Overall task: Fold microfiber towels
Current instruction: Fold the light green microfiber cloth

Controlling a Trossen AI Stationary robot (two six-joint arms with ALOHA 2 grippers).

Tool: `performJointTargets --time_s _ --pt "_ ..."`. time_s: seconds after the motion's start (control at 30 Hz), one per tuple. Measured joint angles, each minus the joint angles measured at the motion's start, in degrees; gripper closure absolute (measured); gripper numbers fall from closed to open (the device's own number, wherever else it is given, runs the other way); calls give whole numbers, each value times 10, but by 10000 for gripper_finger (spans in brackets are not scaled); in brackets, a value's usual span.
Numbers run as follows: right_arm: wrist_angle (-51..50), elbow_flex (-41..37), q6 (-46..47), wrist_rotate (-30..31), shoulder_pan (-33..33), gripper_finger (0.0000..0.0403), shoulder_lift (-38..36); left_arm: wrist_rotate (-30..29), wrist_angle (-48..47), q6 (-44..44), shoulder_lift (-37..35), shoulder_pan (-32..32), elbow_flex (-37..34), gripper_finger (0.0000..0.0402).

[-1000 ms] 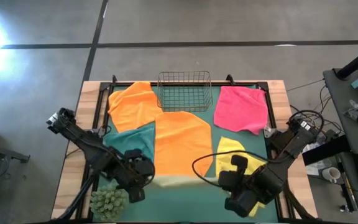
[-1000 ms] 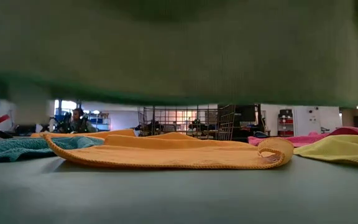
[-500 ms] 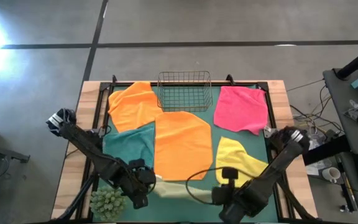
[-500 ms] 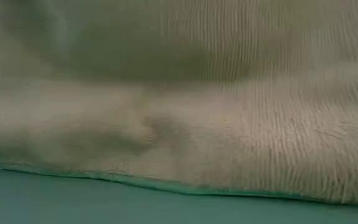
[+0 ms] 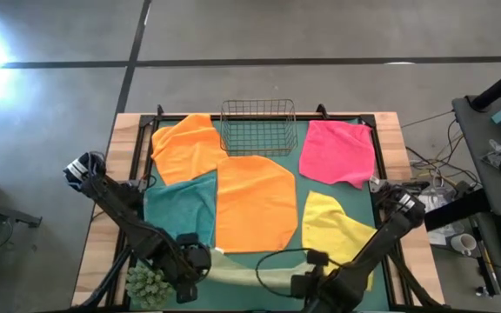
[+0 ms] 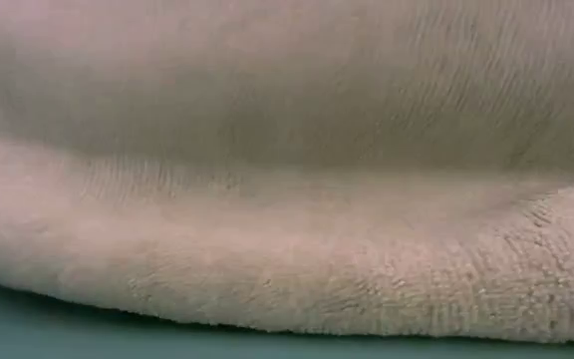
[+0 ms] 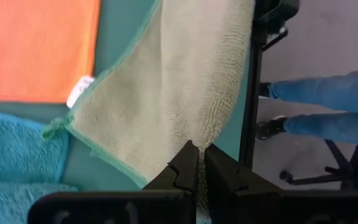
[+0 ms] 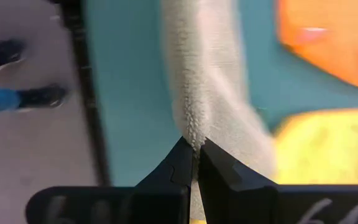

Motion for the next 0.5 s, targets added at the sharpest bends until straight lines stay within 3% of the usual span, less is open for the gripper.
performJointTargets --time_s 0.17,0.5 --pt "-87 0 35 61 -6 394 -32 -28 -2 14 -5 15 3 402" --pt "-163 0 33 171 -21 394 -46 -135 -25 29 -28 43 3 402"
